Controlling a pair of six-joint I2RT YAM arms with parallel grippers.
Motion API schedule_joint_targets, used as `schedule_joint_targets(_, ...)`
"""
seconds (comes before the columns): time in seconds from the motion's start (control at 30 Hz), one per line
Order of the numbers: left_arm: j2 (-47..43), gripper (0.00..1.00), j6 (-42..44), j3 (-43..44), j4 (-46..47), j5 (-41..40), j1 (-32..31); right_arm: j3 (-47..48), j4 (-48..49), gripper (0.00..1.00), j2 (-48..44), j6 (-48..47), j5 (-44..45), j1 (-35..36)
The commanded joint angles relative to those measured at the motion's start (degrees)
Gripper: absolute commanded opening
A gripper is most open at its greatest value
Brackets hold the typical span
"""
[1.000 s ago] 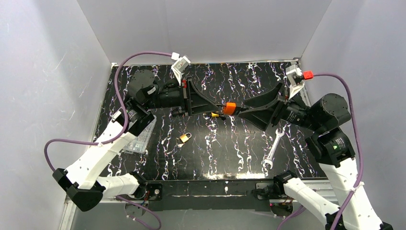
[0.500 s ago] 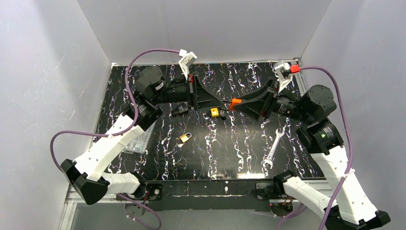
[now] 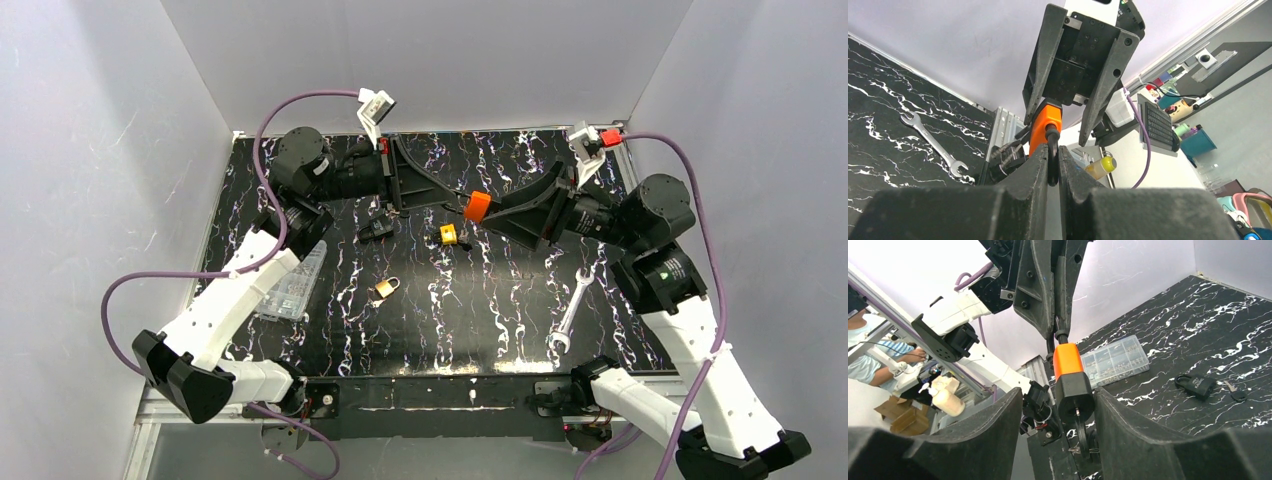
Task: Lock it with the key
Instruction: Lock the lock.
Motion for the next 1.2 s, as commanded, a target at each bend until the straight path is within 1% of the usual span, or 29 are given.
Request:
schedule_joint_targets(0.0, -1.1, 0.0, -1.6, 1.9, 5.4, 1.0, 0.8, 0.5, 5.7, 0.61, 0.6, 2.7, -1.8, 0.1)
schedule_joint_targets(0.17, 0.1, 0.0, -3.7, 2.4, 8.1, 1.8, 1.0, 2.3, 6.7, 0.61, 2.7, 3.2, -1.7, 0.1)
schedule_joint_targets(0.33, 0.5, 0.0, -4.7, 2.2, 9.2, 1.7, 1.6, 2.9, 9.4, 0.54, 4.7, 5.0, -2.0, 0.1)
schedule_joint_targets(0.5, 0.2, 0.0, -4.8, 1.4, 9.2, 1.2, 2.8, 3.3, 10.3, 0.39, 5.3, 5.4, -1.1, 0.1)
schedule_joint_targets(0.57, -0.1, 0.0, -4.2, 1.0, 8.8, 1.1, 3.3, 3.4, 10.0, 0.31, 5.2, 5.3, -0.8, 0.1)
schedule_joint_targets(0.73, 0.0, 0.0, 1.2, 2.0, 1.3, 0.9, 3.6, 4.2, 9.9, 0.03, 5.6, 6.4, -1.7, 0.1)
schedule_joint_targets(0.8, 0.1, 0.0, 3.9, 2.8, -2.4, 1.3, 3.6, 4.7, 10.1, 0.01, 6.0, 7.2, -2.7, 0.1)
schedule_joint_targets(0.83, 0.1, 0.03, 5.1, 3.2, -4.2, 1.5, 3.6, 4.8, 10.3, 0.01, 6.1, 7.6, -3.3, 0.1)
schedule_joint_targets(0.93, -0.6, 0.17, 7.6, 3.3, -7.6, 2.5, 3.6, 4.8, 11.1, 0.01, 6.2, 8.4, -4.7, 0.1)
schedule_joint_targets(0.97, -1.0, 0.19, 8.4, 3.3, -8.7, 2.6, 3.6, 4.9, 11.4, 0.01, 6.2, 8.6, -5.0, 0.1)
schedule_joint_targets(1.03, -1.7, 0.21, 10.1, 3.5, -11.2, 2.4, 3.6, 5.3, 11.6, 0.01, 6.3, 8.9, -5.9, 0.1)
schedule_joint_targets(1.17, -3.0, 0.2, 12.0, 3.8, -14.2, 2.2, 3.8, 5.5, 12.0, 0.01, 6.6, 9.3, -7.5, 0.1)
